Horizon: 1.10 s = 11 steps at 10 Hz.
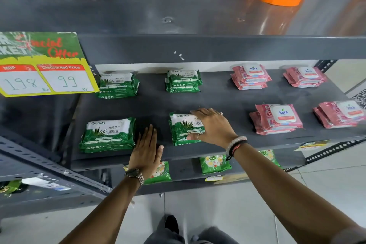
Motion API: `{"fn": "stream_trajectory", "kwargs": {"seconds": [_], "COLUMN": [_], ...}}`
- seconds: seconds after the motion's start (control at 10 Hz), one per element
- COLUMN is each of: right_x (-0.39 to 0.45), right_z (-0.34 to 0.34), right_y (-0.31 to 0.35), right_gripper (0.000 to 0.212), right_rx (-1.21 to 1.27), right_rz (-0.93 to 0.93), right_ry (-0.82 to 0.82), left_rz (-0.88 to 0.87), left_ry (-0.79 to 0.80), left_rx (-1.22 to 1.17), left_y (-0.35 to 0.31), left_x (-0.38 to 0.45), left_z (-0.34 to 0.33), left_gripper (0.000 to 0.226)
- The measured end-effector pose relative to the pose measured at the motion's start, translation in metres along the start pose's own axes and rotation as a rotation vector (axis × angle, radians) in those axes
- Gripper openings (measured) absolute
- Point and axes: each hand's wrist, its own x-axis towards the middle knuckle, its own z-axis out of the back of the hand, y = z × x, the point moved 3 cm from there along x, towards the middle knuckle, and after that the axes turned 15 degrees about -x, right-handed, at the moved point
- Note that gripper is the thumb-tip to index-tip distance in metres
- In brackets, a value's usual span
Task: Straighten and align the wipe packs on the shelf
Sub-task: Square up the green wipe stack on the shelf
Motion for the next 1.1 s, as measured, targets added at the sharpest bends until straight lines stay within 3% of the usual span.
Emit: {"fn": "stream_trajectory", "kwargs": {"seconds": [0.1,0.2,0.3,0.5,0.7,1.1], "right_x": [-0.005,-0.016,-0.031,-0.057,-0.071,-0.071], "right_z": [0.003,0.003,-0.002,-0.013,-0.031,-0.041], "right_y": [-0.02,-0.062,-0.117,-0.201,-0.227,-0.23], "right_gripper": [0.086,0.075,0.062,0.068,0.065,0.062], "right_rx": [0.068,0.087,0.074,0.027,0.017,0.024], "right_rz": [-0.05,-0.129,-0.25,-0.447,-0.41,-0.391], "right_ry": [-0.021,-0.062,-0.103,-0.008,0.113,0.029], "left_rz": [0.081,0.115,0.003,-0.072,0.037,0.073], "left_ry": [-0.086,-0.288,-0.331,-0.115,-0.085,-0.115], "left_rx": [-0.306,-0.461,-0.375,-0.036,0.033,0.035], "left_y": [-0.005,-0.031,-0.079,-0.147,-0.148,-0.148], "left_x": [0.001,0.01,0.029,0.049,0.055,0.055], "left_z": [0.01,0.028,0.037,0.004,-0.019,-0.025], "left_gripper": [0.065,0.059,0.055,0.068,0.072,0.067]}}
